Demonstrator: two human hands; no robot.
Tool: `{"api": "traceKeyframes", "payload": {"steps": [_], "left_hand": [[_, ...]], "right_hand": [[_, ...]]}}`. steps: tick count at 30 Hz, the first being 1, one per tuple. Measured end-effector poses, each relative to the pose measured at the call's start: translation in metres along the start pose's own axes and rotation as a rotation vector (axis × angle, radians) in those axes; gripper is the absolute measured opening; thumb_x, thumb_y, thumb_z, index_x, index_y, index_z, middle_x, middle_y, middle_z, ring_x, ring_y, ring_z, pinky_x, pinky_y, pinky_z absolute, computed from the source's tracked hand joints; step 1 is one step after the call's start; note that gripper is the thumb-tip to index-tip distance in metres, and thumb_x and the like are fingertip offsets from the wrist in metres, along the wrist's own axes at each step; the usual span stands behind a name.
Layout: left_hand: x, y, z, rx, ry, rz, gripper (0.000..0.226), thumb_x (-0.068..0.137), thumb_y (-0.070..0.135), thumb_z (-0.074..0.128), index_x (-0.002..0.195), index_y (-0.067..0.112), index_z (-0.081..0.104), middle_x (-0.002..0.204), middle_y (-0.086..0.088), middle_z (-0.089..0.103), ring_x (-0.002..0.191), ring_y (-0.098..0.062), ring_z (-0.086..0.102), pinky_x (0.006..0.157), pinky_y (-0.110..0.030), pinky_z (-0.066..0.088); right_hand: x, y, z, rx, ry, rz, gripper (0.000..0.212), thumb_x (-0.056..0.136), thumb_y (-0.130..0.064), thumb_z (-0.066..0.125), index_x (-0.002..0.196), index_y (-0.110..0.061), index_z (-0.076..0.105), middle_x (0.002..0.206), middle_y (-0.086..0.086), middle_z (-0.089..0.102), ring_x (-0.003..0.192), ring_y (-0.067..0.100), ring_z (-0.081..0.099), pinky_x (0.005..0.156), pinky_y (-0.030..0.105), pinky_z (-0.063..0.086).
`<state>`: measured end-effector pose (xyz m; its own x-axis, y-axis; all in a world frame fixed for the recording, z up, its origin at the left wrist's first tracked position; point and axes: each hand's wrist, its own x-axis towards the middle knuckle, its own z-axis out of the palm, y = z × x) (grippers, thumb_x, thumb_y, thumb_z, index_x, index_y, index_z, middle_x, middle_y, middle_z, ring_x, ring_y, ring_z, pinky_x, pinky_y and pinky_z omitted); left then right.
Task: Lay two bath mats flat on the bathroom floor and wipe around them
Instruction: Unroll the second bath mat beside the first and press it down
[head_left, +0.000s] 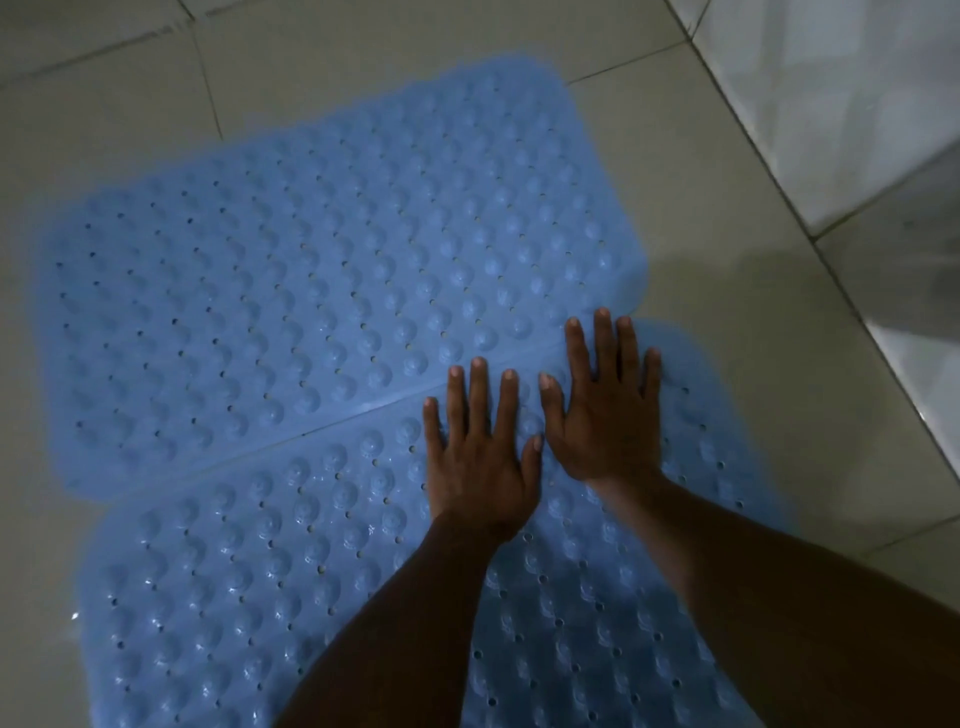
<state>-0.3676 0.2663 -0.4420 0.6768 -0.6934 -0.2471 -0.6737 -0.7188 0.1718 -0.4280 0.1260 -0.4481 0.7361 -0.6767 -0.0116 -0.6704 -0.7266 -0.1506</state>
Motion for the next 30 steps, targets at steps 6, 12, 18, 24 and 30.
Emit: {"api": "traceKeyframes", "payload": {"steps": [6, 12, 18, 24, 30], "left_hand": [[0.000, 0.001, -0.007, 0.021, -0.068, 0.001, 0.071, 0.102, 0.057, 0.009, 0.160, 0.024, -0.014, 0.166, -0.011, -0.027, 0.152, -0.030, -0.028, 0.123, -0.058, -0.007], [0.001, 0.001, -0.009, 0.023, -0.073, 0.006, 0.070, 0.101, 0.058, 0.006, 0.158, 0.025, -0.019, 0.164, -0.010, -0.032, 0.149, -0.028, -0.034, 0.122, -0.056, -0.013], [-0.002, -0.011, -0.010, -0.015, -0.067, 0.063, 0.072, 0.102, 0.059, 0.012, 0.161, 0.025, -0.013, 0.167, -0.006, -0.026, 0.152, -0.026, -0.029, 0.124, -0.053, -0.010], [-0.071, -0.077, -0.028, -0.051, -0.006, -0.054, 0.079, 0.091, 0.065, 0.001, 0.162, 0.029, -0.004, 0.170, -0.003, -0.014, 0.155, -0.026, -0.020, 0.125, -0.049, -0.010], [-0.136, -0.188, -0.038, 0.014, 0.032, -0.357, 0.080, 0.092, 0.065, 0.000, 0.162, 0.027, -0.003, 0.170, -0.004, -0.013, 0.156, -0.028, -0.017, 0.125, -0.050, -0.008]], "right_hand": [[0.003, 0.001, 0.001, -0.005, -0.052, 0.005, 0.070, 0.102, -0.056, 0.027, 0.161, -0.022, 0.014, 0.169, 0.013, 0.006, 0.155, 0.034, 0.003, 0.122, 0.060, 0.007], [0.005, 0.003, 0.008, -0.017, 0.008, -0.005, 0.068, 0.101, -0.057, 0.029, 0.159, -0.021, 0.025, 0.166, 0.015, 0.018, 0.153, 0.037, 0.016, 0.119, 0.062, 0.015], [0.009, 0.003, 0.005, 0.030, -0.059, -0.003, 0.076, 0.096, -0.066, 0.023, 0.159, -0.024, 0.023, 0.168, 0.011, 0.015, 0.154, 0.035, 0.012, 0.118, 0.066, 0.011], [-0.034, -0.050, -0.004, 0.089, 0.041, 0.039, 0.071, 0.096, -0.059, 0.029, 0.153, -0.018, 0.039, 0.160, 0.016, 0.035, 0.151, 0.034, 0.024, 0.117, 0.067, 0.016], [-0.075, -0.160, 0.007, 0.145, 0.013, -0.293, 0.066, 0.097, -0.056, 0.034, 0.150, -0.020, 0.046, 0.156, 0.012, 0.043, 0.148, 0.032, 0.034, 0.113, 0.064, 0.026]]}}
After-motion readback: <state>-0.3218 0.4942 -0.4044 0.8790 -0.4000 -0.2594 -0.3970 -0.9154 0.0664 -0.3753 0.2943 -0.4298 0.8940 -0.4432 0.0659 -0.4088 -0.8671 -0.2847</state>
